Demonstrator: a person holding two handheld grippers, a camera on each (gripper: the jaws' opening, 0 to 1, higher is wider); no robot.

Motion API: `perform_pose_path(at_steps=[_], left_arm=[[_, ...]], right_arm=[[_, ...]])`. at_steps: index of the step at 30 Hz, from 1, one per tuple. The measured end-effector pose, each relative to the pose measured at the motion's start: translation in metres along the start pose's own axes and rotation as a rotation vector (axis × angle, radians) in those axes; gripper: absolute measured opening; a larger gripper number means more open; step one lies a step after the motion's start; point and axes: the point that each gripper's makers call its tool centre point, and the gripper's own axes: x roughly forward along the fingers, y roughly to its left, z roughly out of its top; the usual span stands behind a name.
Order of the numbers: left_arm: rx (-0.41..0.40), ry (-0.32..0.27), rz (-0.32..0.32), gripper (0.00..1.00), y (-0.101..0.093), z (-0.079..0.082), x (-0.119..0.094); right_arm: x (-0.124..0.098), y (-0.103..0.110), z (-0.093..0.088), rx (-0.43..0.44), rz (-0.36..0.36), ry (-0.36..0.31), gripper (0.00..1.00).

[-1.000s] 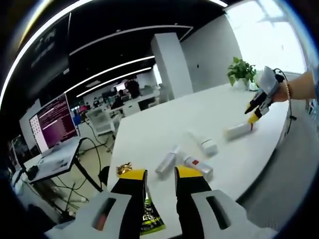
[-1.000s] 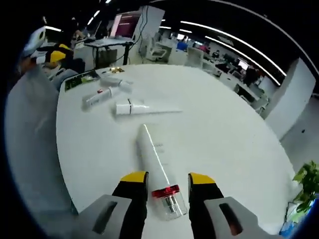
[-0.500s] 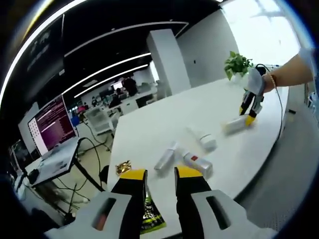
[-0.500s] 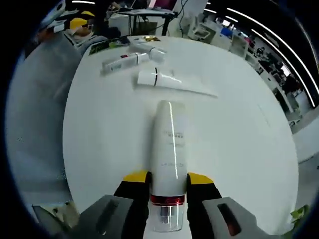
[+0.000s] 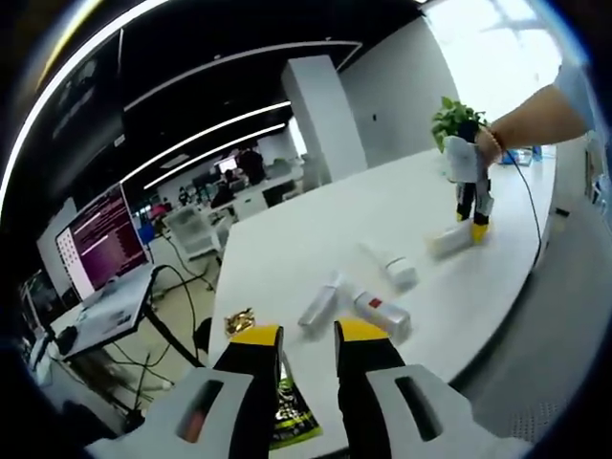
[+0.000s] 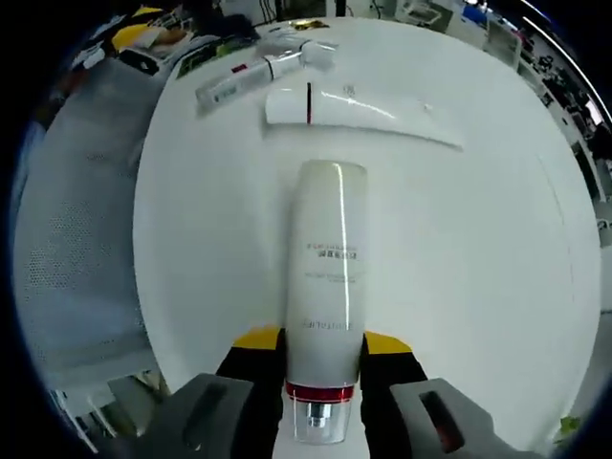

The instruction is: Arrange the skincare products in the storage area until every visible bottle or jar stands upright without overlapping.

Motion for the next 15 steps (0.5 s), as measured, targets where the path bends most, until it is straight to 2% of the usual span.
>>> perform_pose_path(at_steps=[3,4,8,11,15], left_arm=[[0.003,0.002,-0.001,0.18,-0.0005,-0.0003,0.0003],[0.004,0.004,-0.002,0.18,-0.0008,-0.0005,0.0004],[0.01,0.006,-0.005,0.18,-0.0016,-0.0009,0.0003],[0.005,0.002,-0.001,0.17,0.0,-0.0005,-0.0002],[0.001,0.005,-0.017,0.16,-0.0021,-0.001,0.0003]], right_arm=[[0.0005,-0.0005,-0.0003,0.015,0.008,0.059,0.27],[0.0002,-0.0004,-0.0011,0.019,0.008,0.098,0.27],[0.0023,-0.002,-0.0005,0.019,0.012,0.159,0.25],[0.0009,-0.0018,-0.0024,0.032,0.002,0.174,0.23],[-0.0007,0.0002,-0.0031,0.024,-0.009,0.139,0.23]])
